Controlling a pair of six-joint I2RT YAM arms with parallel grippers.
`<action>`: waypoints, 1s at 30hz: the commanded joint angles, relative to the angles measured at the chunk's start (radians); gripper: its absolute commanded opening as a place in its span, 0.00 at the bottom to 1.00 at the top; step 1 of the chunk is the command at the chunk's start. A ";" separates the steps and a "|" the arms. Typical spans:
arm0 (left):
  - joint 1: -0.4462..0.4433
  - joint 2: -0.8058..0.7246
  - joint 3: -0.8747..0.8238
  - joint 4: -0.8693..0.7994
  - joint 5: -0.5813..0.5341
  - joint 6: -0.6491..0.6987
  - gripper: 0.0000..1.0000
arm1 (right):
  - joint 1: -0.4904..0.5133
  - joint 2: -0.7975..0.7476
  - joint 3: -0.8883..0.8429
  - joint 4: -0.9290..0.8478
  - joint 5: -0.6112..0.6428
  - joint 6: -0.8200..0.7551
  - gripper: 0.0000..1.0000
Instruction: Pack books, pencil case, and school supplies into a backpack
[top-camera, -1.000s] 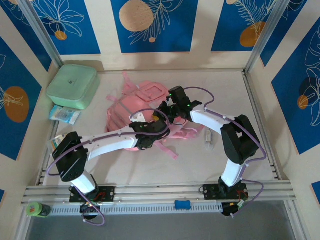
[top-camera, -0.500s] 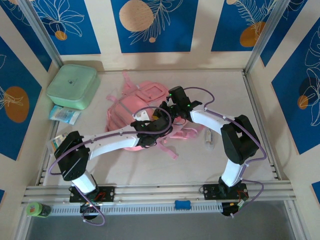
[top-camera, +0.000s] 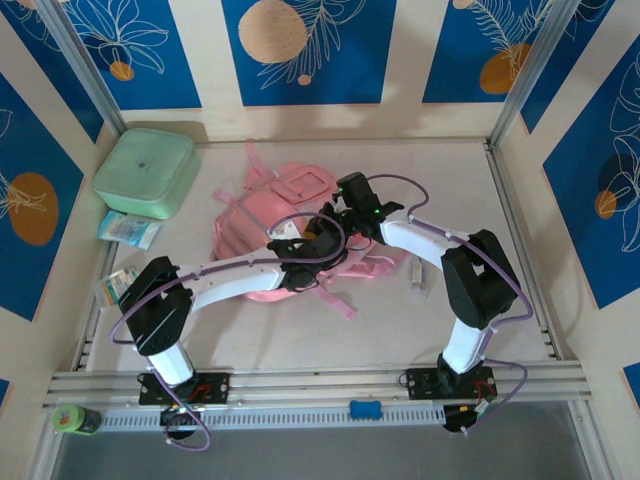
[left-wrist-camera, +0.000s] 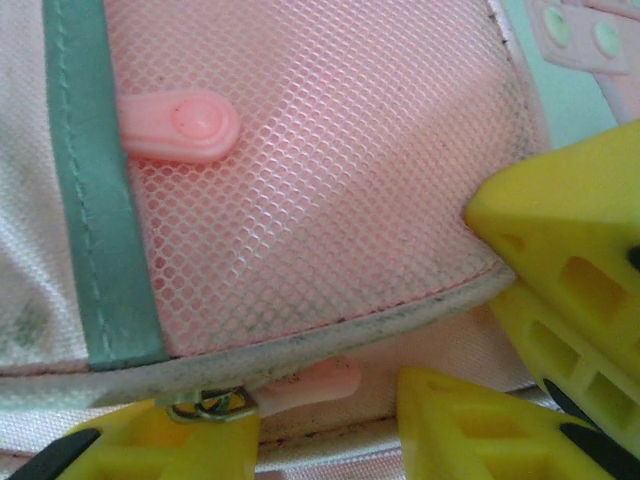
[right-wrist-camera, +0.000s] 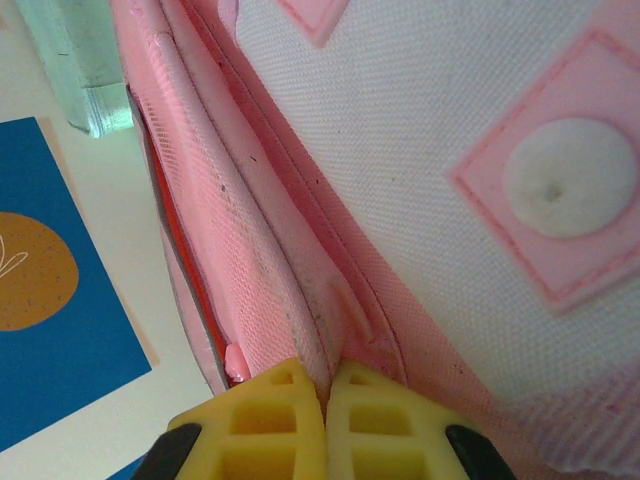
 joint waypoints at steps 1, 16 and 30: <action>0.012 0.009 0.005 -0.072 -0.037 -0.108 0.40 | 0.008 -0.002 0.023 0.048 -0.018 0.010 0.00; 0.029 -0.029 -0.017 -0.052 -0.101 -0.086 0.11 | 0.006 -0.003 0.023 0.038 -0.008 0.000 0.00; 0.041 -0.250 -0.188 0.003 0.077 0.397 0.00 | -0.084 -0.025 0.026 -0.059 -0.025 -0.121 0.00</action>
